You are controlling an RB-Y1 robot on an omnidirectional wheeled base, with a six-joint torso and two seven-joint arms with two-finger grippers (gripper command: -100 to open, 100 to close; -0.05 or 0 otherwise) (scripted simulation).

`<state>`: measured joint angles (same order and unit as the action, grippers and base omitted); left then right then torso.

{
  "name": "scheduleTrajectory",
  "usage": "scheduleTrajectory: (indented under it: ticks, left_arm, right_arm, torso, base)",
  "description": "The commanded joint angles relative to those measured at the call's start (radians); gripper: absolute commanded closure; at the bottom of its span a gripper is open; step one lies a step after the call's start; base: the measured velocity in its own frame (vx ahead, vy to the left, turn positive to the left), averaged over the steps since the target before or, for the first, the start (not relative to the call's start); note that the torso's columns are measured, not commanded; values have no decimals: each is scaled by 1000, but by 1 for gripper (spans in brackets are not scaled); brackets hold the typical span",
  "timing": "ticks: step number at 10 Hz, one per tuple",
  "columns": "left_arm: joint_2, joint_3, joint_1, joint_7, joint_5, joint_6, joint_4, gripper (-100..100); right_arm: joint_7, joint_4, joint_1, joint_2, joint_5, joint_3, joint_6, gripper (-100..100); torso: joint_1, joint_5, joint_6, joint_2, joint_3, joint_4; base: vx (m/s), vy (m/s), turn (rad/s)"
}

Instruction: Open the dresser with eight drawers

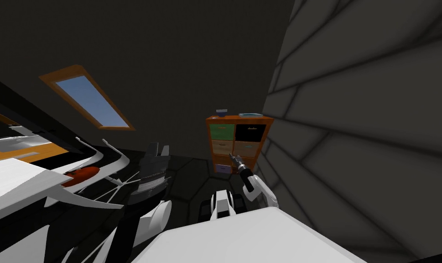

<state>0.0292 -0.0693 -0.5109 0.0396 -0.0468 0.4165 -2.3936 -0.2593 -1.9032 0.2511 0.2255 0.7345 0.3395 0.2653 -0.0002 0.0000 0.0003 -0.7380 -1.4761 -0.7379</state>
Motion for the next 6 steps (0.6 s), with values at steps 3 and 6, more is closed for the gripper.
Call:
scheduleTrajectory:
  ticks: [3, 6]
  left_arm:
    - [0, 0, 0, 0, 0, 0, 0, 0]
    - [0, 0, 0, 0, 0, 0, 0, 0]
  right_arm:
    - [-50, 73, -29, 2, 144, 40, 114, -100]
    - [-94, 143, -60, 11, 226, 79, 207, -100]
  torso:
    - [0, 0, -1, 0, 0, 0]
    - [0, 0, 0, 0, 0, 0]
  base:
    - [34, 32, 66]
    - [38, 31, 74]
